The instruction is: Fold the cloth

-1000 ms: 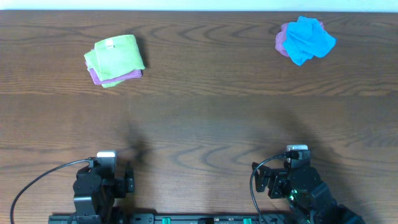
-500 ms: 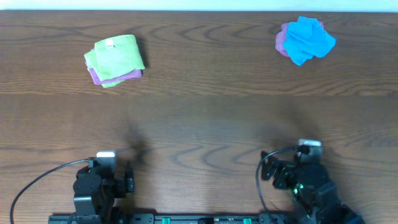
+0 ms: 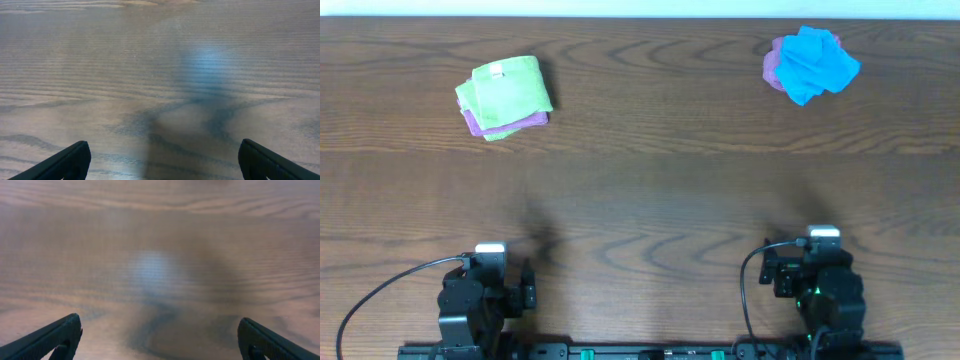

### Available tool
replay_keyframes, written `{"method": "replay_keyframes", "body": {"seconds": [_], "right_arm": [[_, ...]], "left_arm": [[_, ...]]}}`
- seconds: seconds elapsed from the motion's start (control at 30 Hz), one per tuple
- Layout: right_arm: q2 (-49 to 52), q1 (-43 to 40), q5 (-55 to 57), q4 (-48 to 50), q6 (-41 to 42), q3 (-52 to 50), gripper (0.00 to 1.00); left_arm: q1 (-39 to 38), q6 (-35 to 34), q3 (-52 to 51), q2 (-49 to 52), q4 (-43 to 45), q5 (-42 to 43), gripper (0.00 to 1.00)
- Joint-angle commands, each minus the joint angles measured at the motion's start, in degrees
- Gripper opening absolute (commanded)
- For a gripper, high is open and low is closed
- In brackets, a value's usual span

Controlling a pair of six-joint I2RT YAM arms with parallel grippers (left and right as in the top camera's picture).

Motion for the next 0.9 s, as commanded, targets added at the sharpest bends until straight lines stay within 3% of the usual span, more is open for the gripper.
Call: {"method": "replay_keyframes", "body": {"seconds": [0.0,0.13,0.87], "right_arm": [[-3.0,-2.3,-4.0,-0.2,-4.2,-1.3,0.99],[-4.4,-4.6,-4.0,-2.9,-8.2,-1.2,0.99],[-4.3,-3.5,-4.2,-2.5,-8.2,-1.2,0.99]], "left_arm": [[0.1,0.2,-2.3,-0.4,-1.3,-0.5,0.95],[0.1,0.2,-2.3,-0.4,-1.3,-0.5,0.95],[0.1,0.2,-2.3,-0.4,-1.3,-0.5,0.95]]}}
